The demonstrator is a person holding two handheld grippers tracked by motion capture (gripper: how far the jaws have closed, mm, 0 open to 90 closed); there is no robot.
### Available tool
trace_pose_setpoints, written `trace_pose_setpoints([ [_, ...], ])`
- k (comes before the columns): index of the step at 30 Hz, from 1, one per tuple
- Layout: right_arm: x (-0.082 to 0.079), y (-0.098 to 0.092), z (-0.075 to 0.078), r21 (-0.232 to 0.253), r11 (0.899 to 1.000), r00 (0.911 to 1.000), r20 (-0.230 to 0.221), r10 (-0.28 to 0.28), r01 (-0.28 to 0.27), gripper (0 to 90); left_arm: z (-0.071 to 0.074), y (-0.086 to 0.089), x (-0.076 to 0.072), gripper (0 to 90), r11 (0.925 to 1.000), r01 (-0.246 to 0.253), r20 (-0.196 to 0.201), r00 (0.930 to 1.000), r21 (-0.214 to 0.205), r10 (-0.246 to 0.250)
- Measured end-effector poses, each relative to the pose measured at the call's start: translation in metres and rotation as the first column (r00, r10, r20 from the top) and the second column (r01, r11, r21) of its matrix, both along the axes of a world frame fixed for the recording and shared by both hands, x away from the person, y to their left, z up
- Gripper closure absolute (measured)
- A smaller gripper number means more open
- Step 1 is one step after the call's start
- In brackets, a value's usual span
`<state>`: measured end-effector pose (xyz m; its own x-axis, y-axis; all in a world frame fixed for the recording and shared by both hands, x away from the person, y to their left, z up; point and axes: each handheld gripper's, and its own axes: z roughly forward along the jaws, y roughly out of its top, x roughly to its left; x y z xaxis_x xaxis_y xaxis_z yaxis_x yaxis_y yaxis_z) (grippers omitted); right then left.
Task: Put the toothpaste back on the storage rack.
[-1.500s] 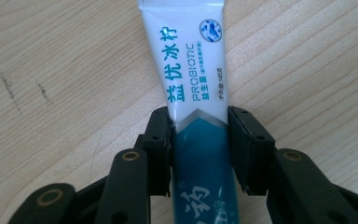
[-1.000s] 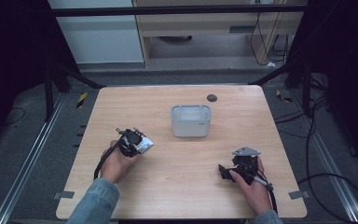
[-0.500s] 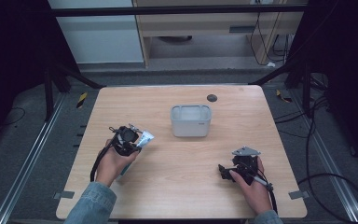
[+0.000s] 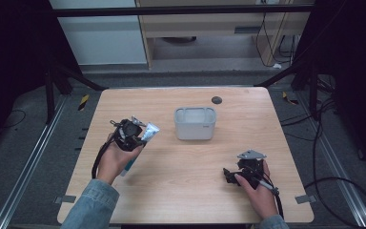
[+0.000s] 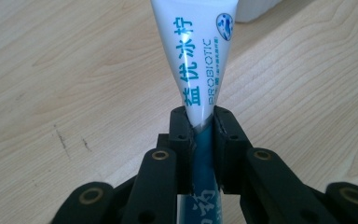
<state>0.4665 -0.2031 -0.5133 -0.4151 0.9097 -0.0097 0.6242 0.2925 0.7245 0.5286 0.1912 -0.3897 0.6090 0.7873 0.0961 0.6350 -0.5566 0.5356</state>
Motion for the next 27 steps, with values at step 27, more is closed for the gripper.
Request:
trace_pose_setpoints([
  [27,0.0,0.0,0.0,0.0,1.0,1.0,-0.001,0.0,0.0,0.4,0.035,-0.01,0.014,79.3,0.9968,0.028,0.066,0.9976,-0.075,-0.023],
])
